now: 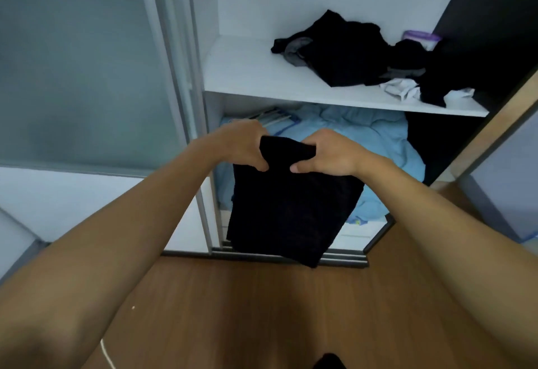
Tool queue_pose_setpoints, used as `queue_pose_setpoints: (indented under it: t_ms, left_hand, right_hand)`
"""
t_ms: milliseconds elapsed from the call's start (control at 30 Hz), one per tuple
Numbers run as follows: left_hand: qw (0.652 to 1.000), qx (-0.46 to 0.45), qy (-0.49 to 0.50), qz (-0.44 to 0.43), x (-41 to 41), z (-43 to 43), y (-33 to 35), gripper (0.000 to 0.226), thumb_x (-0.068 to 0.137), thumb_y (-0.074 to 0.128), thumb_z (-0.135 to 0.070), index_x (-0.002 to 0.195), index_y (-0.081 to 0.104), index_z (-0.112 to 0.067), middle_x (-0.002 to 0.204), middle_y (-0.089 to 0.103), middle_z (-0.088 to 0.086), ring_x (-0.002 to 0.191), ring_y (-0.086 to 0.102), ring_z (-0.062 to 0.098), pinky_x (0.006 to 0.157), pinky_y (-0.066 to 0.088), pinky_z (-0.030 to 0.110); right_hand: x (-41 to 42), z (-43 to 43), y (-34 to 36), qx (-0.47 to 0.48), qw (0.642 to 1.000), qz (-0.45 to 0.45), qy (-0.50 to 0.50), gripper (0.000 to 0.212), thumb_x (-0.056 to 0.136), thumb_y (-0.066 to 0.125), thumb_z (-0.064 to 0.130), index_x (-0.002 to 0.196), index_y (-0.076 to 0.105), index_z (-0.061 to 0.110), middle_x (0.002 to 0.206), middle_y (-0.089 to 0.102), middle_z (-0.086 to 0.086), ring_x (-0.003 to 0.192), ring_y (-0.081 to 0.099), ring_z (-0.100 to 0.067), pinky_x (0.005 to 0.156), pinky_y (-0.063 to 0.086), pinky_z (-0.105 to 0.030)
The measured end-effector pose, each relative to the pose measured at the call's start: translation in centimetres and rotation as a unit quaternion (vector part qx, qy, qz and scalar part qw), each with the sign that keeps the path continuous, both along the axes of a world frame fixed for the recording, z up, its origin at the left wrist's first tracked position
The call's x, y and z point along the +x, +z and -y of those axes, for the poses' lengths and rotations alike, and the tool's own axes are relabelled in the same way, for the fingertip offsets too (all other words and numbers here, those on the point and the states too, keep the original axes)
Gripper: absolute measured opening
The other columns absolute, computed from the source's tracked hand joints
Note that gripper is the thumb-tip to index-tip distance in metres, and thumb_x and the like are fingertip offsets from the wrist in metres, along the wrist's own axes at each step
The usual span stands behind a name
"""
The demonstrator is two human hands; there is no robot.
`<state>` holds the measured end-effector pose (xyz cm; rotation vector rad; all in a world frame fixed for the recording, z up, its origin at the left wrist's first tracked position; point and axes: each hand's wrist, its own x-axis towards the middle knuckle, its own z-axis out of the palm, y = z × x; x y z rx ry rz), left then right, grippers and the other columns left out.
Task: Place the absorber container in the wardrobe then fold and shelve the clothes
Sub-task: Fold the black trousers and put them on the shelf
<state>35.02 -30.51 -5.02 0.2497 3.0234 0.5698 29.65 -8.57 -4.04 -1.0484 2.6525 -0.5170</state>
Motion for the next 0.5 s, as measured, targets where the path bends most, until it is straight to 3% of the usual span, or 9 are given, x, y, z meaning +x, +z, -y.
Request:
queue_pose_setpoints:
  t_ms: [67, 167, 233, 300, 367, 500]
  left_hand:
    - [0.999, 0.009, 0.013, -0.052, -1.4, 0.7, 1.7, 0.024, 0.064, 0.081, -0.033, 0.077, 0.064, -0.023, 0.074, 0.065, -0.006, 0.069, 0.064, 0.014, 0.059, 0.049, 0.029]
    - [0.990, -0.003, 0.046, -0.132, -4.3, 2.4, 4.6, 0.020, 0.071, 0.079, -0.035, 0.076, 0.061, -0.028, 0.080, 0.064, -0.007, 0.081, 0.063, 0.018, 0.069, 0.048, 0.032]
    - [0.980, -0.013, 0.082, -0.179, -6.4, 3.3, 6.3, 0.021, 0.076, 0.077, -0.037, 0.075, 0.057, -0.031, 0.082, 0.063, -0.009, 0.085, 0.062, 0.020, 0.077, 0.050, 0.037]
    - [0.964, -0.008, 0.128, -0.233, -8.7, 4.2, 7.8, 0.015, 0.080, 0.074, -0.036, 0.088, 0.062, -0.031, 0.086, 0.063, -0.009, 0.086, 0.061, 0.020, 0.079, 0.049, 0.037]
    - [0.939, 0.002, 0.169, -0.300, -11.2, 4.9, 9.1, 0.015, 0.084, 0.070, -0.032, 0.097, 0.065, -0.028, 0.089, 0.062, -0.009, 0.086, 0.060, 0.020, 0.075, 0.045, 0.034]
    - [0.866, -0.019, 0.215, -0.451, -16.2, 6.4, 12.1, 0.020, 0.085, 0.063, -0.019, 0.104, 0.065, -0.023, 0.103, 0.065, -0.002, 0.086, 0.062, 0.022, 0.069, 0.038, 0.030]
  right_hand:
    - [-1.3, -0.2, 0.9, -0.030, 0.996, -0.061, -0.050, 0.031, 0.071, 0.076, 0.061, 0.068, 0.060, 0.034, 0.074, 0.062, 0.014, 0.072, 0.058, -0.007, 0.069, 0.047, -0.035]
    - [-4.2, -0.1, 2.5, -0.013, 0.986, -0.141, -0.093, 0.041, 0.066, 0.071, 0.069, 0.094, 0.058, 0.041, 0.092, 0.061, 0.016, 0.087, 0.054, -0.013, 0.075, 0.038, -0.037]
    - [-6.9, 0.6, 3.6, -0.016, 0.977, -0.176, -0.121, 0.044, 0.070, 0.072, 0.063, 0.105, 0.058, 0.039, 0.098, 0.064, 0.009, 0.093, 0.058, -0.021, 0.077, 0.039, -0.038]
    - [-9.9, 2.1, 4.8, -0.050, 0.959, -0.240, -0.145, 0.038, 0.077, 0.072, 0.052, 0.108, 0.062, 0.032, 0.101, 0.069, 0.000, 0.096, 0.063, -0.030, 0.077, 0.045, -0.039]
    - [-12.8, 4.0, 6.1, -0.123, 0.932, -0.305, -0.150, 0.027, 0.084, 0.070, 0.042, 0.106, 0.066, 0.028, 0.096, 0.071, -0.003, 0.091, 0.066, -0.032, 0.072, 0.046, -0.037]
    - [-19.2, 7.5, 9.3, -0.278, 0.874, -0.382, -0.114, 0.009, 0.085, 0.065, 0.020, 0.093, 0.069, 0.022, 0.080, 0.067, 0.003, 0.076, 0.063, -0.027, 0.060, 0.033, -0.029]
